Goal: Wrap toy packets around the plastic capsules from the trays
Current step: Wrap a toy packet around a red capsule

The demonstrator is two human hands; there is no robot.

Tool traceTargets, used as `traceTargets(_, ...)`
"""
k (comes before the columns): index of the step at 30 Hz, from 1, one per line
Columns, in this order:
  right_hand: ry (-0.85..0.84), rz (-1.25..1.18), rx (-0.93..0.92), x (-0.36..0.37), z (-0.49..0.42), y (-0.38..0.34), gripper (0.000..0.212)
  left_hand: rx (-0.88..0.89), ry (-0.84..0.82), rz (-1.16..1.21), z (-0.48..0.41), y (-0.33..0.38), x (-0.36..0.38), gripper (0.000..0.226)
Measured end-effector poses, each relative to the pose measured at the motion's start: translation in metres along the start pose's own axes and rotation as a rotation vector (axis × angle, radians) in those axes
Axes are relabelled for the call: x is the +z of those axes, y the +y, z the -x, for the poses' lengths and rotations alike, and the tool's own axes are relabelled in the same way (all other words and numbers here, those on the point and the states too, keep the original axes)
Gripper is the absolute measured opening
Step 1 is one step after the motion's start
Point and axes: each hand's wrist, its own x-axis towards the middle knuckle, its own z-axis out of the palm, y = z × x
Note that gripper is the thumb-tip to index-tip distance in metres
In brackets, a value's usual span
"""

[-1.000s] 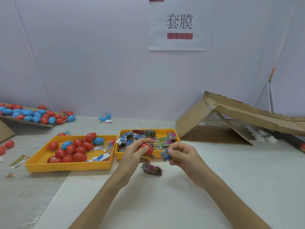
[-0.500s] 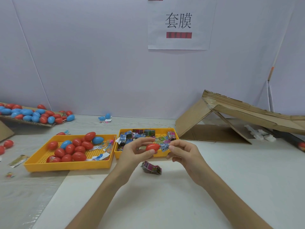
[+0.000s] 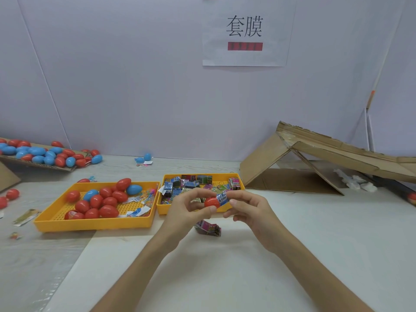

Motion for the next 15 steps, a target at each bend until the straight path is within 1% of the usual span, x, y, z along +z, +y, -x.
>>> traceTargets(3, 0.007, 0.019, -0.018, -0.0001, 0.0000, 0.0015, 0.019, 0.032, 0.013, 0.015, 0.0010, 0.0033, 0.0015, 0.017)
traceTargets(5, 0.038, 0.095, -0.066, 0.0017, 0.0008, 0.0026, 0.016, 0.048, 0.025, 0.000, 0.0001, 0.0015, 0.0010, 0.021)
traceTargets(8, 0.097, 0.279, -0.231, 0.0058, 0.0024, 0.0045, 0.010, 0.068, 0.024, -0.049, -0.0011, -0.0013, 0.0006, 0.026)
traceTargets(10, 0.123, 0.380, -0.342, 0.0077, 0.0041, 0.0058, 0.012, 0.074, 0.006, -0.072, -0.0009, -0.0022, 0.0019, 0.026)
traceTargets(13, 0.157, 0.504, -0.435, 0.0084, 0.0057, 0.0077, 0.015, 0.074, -0.022, -0.082, -0.0008, -0.0035, 0.0030, 0.027)
traceTargets(15, 0.172, 0.540, -0.484, 0.0087, 0.0062, 0.0076, 0.018, 0.071, -0.024, -0.090, -0.0008, -0.0038, 0.0028, 0.027)
